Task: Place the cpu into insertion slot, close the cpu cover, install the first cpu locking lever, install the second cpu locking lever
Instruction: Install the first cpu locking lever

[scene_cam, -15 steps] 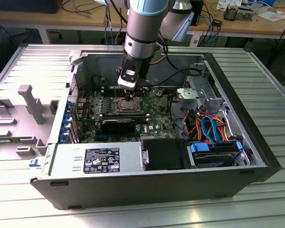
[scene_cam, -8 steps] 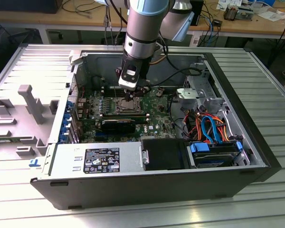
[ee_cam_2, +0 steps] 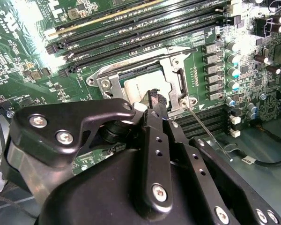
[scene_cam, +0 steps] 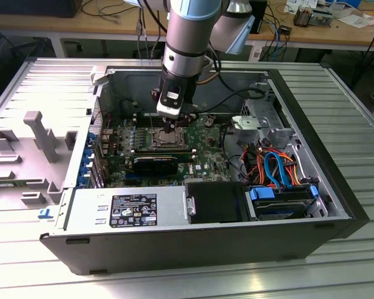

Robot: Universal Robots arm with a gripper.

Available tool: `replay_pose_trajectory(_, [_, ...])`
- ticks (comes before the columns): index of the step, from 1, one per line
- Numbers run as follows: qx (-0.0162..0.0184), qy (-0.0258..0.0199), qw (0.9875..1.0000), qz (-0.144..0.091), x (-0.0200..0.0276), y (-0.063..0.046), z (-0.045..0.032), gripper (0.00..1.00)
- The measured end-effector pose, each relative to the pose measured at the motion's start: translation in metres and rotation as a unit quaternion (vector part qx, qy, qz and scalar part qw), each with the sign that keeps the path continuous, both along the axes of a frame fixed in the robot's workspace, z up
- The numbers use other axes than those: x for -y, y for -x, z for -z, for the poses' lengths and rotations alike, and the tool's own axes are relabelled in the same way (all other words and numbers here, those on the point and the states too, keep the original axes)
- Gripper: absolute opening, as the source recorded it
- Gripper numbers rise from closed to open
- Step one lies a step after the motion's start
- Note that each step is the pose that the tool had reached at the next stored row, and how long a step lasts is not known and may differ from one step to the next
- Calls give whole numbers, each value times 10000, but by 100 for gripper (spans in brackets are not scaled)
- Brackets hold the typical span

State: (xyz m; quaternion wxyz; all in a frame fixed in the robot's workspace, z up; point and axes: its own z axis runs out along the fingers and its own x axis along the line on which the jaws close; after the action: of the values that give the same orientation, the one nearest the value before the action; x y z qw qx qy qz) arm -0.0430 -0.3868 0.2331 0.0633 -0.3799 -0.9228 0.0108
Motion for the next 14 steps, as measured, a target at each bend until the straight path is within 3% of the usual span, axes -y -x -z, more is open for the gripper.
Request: replay_pose_trajectory(14, [0, 0, 9999, -139, 0, 0, 0, 11])
